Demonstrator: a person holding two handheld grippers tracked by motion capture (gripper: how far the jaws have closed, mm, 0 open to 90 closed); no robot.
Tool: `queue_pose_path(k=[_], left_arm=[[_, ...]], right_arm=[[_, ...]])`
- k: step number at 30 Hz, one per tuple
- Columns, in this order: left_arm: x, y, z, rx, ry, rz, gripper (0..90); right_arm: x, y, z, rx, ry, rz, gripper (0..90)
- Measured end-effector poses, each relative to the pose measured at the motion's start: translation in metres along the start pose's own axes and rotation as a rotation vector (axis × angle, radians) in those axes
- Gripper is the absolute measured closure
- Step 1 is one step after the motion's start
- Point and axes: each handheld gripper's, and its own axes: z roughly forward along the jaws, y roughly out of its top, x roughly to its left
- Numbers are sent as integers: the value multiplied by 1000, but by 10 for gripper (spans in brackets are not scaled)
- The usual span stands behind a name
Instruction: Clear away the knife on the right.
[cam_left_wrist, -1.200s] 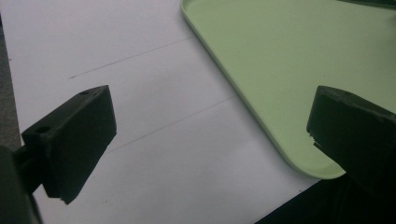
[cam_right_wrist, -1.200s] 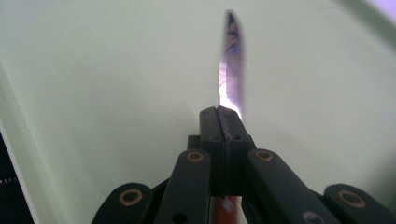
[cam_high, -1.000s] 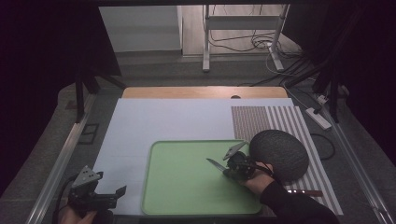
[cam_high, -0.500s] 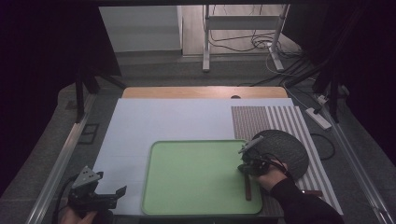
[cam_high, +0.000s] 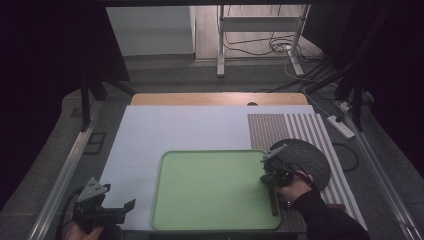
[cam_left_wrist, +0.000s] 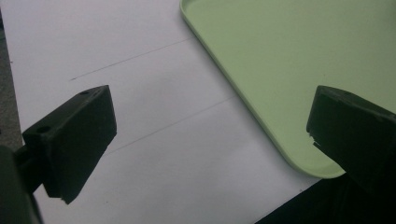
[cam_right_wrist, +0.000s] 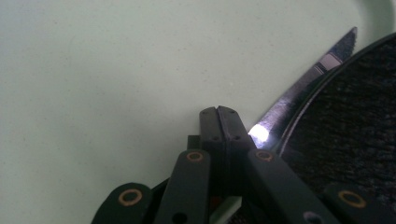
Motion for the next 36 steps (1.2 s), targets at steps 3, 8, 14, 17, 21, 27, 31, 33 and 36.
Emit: queue_pose_path(k=[3, 8, 14, 17, 21, 27, 31, 33, 36], left_arm=[[0, 0, 0, -1, -1, 0, 22], [0, 0, 0, -2, -3, -1, 22], [1, -1, -1, -11, -9, -6, 19], [2, -1, -2, -20, -17, -12, 16], [2, -1, -2, -20, -24, -17, 14], [2, -1, -2, -15, -24, -11, 14], [2, -1, -2, -15, -25, -13, 14], [2, -1, -2, -15, -25, -13, 14], [2, -1, -2, -14, -25, -14, 14]], right_arm=[[1, 2, -2, -24, 11, -2, 856], [6, 4, -5, -62, 29, -19, 807], [10, 7, -9, -105, 24, -39, 734], [10, 8, -12, -119, 20, -38, 691], [10, 8, -13, -131, 17, -29, 618], [9, 8, -14, -140, 38, -7, 402], [11, 8, -17, -157, 37, 30, 229], [13, 8, -19, -160, 16, 39, 147], [14, 5, -21, -165, 1, 44, 116]])
